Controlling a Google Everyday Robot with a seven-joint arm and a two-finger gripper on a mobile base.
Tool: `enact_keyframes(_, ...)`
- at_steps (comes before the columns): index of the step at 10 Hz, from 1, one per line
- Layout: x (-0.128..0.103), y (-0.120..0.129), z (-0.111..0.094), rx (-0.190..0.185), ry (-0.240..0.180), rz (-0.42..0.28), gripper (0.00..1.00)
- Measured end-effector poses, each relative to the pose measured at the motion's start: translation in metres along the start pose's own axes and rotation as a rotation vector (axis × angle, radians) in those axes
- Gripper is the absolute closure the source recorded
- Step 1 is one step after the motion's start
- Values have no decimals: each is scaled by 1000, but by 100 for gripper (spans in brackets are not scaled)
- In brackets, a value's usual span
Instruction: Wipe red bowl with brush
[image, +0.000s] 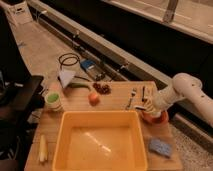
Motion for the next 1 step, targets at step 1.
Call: enact_keyframes(1,-9,-3,6,-13,-7,-21,100)
